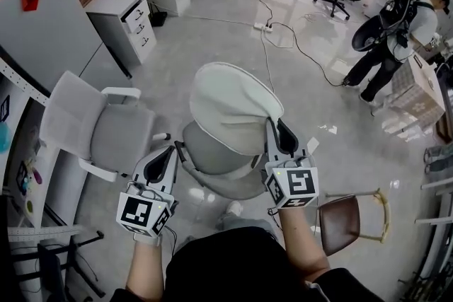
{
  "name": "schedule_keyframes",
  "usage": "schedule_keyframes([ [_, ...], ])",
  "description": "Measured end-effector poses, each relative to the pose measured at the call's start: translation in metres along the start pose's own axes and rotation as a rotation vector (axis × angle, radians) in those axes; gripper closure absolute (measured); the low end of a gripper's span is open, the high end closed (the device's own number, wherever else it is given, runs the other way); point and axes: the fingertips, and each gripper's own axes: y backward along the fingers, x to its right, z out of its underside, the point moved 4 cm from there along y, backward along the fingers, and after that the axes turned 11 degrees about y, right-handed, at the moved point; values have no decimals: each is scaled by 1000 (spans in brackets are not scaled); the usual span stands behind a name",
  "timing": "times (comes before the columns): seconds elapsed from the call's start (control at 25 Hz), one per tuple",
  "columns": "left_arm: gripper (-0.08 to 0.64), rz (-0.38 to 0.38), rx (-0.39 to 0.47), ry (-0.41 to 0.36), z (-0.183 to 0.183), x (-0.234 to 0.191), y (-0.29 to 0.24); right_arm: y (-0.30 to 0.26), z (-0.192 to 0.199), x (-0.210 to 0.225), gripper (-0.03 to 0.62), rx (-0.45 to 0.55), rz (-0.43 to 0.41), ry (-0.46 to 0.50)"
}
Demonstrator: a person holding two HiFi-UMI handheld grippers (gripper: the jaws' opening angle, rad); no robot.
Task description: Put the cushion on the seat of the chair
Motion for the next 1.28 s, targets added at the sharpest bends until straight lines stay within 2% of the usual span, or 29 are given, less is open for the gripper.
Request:
schedule_keyframes([
  [0.32,548,-15,-9,-24,2,24,-37,-14,16,48,529,-2,3,-28],
  [0.72,549,20,-46,-37,7,35,-67,-9,34,84,529,-40,75,-46],
  [1.28,548,140,-96,-6,13,-14,-109,-30,53,86,529,-142,228,-29],
])
